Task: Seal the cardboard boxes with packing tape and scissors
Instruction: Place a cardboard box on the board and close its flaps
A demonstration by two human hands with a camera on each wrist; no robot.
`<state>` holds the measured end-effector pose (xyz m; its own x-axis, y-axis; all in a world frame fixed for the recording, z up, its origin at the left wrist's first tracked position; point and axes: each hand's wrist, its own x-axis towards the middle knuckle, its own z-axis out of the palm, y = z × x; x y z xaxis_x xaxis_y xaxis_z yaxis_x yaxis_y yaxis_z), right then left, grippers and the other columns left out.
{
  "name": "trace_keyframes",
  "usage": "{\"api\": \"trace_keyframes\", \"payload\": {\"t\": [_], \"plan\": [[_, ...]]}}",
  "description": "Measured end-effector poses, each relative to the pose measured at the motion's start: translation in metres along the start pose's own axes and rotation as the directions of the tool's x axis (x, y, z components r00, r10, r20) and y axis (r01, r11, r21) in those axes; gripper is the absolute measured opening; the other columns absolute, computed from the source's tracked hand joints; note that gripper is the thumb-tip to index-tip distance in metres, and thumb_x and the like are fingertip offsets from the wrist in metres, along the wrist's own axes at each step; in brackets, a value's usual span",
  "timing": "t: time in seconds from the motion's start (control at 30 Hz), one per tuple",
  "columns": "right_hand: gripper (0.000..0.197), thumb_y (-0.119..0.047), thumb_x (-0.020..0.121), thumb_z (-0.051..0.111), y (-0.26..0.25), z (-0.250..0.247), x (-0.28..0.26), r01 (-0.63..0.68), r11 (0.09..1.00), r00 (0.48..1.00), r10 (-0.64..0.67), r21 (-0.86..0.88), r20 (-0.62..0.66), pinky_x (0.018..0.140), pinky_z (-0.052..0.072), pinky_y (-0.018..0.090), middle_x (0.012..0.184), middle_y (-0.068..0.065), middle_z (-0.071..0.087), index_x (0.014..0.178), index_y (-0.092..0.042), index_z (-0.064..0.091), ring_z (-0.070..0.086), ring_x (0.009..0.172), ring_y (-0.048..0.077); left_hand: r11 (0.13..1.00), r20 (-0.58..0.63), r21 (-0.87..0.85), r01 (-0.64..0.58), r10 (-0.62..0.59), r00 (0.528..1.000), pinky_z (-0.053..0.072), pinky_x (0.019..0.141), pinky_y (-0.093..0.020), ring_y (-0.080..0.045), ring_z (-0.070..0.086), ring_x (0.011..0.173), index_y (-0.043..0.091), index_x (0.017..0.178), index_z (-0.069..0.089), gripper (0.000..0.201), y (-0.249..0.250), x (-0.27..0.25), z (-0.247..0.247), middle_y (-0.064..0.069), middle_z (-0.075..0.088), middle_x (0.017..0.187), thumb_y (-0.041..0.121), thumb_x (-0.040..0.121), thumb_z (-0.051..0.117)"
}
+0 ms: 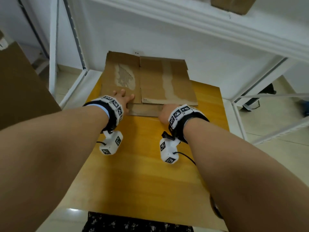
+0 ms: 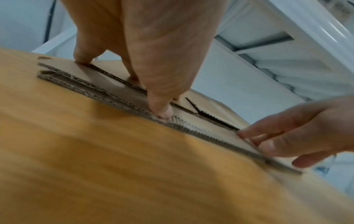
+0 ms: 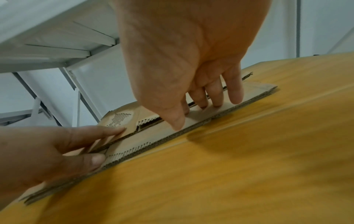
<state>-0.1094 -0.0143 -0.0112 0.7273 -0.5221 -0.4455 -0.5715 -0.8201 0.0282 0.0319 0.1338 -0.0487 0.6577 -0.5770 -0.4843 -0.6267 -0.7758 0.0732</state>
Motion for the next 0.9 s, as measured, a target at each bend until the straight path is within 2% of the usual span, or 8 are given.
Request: {"api": "trace_keyframes", "payload": {"t": [0.1,0.17,0.23,0.37,0.5,0.6,0.77,0.9], "plan": [[0.027,-0.024,0.088,0.058,-0.002,0.010,0.013,-0.019,0.981,0.995,0.038,-0.195,0.095,0.078,0.056,0.038,0.092,-0.001,0.067,0.112,-0.013,0.063,0.065,0.077,0.022,0.999,-0.029,0.023,-0.024,0.024,0.999,0.034,0.111,-0.051,-0.036,0.026,0.142,0.033,0.153,0.015,0.071,0.003,-0.005,-0.003,-0.006,0.014,0.161,0.033,0.095,0.056],[0.039,-0.027,0.085,0.060,0.002,0.018,0.036,0.031,0.970,0.989,0.004,-0.240,0.146,0.077,0.057,0.040,0.104,0.004,0.069,0.123,-0.017,0.059,0.066,0.081,0.022,0.998,-0.109,0.055,-0.016,0.022,0.994,0.049,0.096,-0.048,-0.032,0.051,0.123,0.028,0.149,0.025,0.073,0.005,-0.007,-0.008,-0.009,0.042,0.147,0.034,0.089,0.065],[0.054,-0.036,0.081,0.062,0.006,0.020,0.046,0.064,0.948,0.986,-0.012,-0.311,0.164,0.081,0.057,0.042,0.121,0.004,0.066,0.133,-0.026,0.053,0.064,0.092,0.024,0.997,-0.151,0.082,-0.002,0.014,0.988,0.044,0.100,-0.054,-0.032,0.043,0.132,0.029,0.150,0.019,0.088,0.006,-0.004,-0.015,-0.012,0.036,0.150,0.036,0.082,0.074],[0.046,-0.037,0.077,0.055,0.014,0.023,0.071,0.113,0.933,0.988,-0.069,-0.342,0.139,0.073,0.057,0.043,0.111,0.002,0.066,0.122,-0.027,0.059,0.063,0.080,0.025,0.986,-0.171,0.165,0.038,-0.009,0.985,0.003,0.111,-0.066,-0.029,-0.017,0.147,0.036,0.152,-0.005,0.118,-0.002,0.014,-0.019,-0.008,-0.018,0.160,0.051,0.071,0.079],[0.050,-0.029,0.087,0.061,0.024,0.011,0.047,0.136,0.975,0.984,-0.113,-0.177,0.136,0.068,0.050,0.024,0.128,-0.005,0.063,0.137,-0.027,0.054,0.061,0.085,0.011,0.985,-0.006,0.172,0.021,-0.020,1.000,0.026,0.113,-0.055,-0.037,0.017,0.146,0.034,0.154,-0.004,0.102,0.008,0.016,-0.026,-0.013,0.004,0.161,0.043,0.084,0.070],[0.057,-0.015,0.094,0.048,0.029,0.006,0.030,0.167,0.977,0.984,-0.155,-0.133,0.092,0.085,0.058,0.038,0.138,0.008,0.057,0.149,-0.027,0.039,0.065,0.107,0.027,0.957,-0.005,0.289,0.008,-0.006,1.000,0.035,0.110,-0.048,-0.036,0.038,0.136,0.025,0.155,0.013,0.070,0.017,0.011,-0.029,-0.017,0.029,0.154,0.036,0.098,0.051],[0.082,-0.008,0.094,0.048,0.020,0.024,0.009,0.117,0.991,0.979,-0.103,-0.069,0.178,0.105,0.046,0.051,0.165,0.012,-0.006,0.154,-0.049,0.012,0.023,0.147,0.040,0.960,-0.094,0.280,-0.001,0.028,0.995,0.052,0.087,-0.036,-0.031,0.061,0.109,0.021,0.149,0.029,0.068,0.024,-0.002,-0.050,-0.014,0.056,0.132,0.016,0.091,0.062],[0.086,-0.006,0.092,0.047,0.005,0.027,0.011,0.066,0.996,0.977,-0.054,-0.055,0.205,0.111,0.038,0.056,0.163,0.016,-0.016,0.154,-0.050,0.006,0.006,0.150,0.043,0.986,-0.208,0.164,0.005,0.030,0.978,0.054,0.076,-0.035,-0.025,0.062,0.089,0.023,0.141,0.043,0.056,0.019,-0.020,-0.070,-0.009,0.064,0.115,0.014,0.089,0.063]]}}
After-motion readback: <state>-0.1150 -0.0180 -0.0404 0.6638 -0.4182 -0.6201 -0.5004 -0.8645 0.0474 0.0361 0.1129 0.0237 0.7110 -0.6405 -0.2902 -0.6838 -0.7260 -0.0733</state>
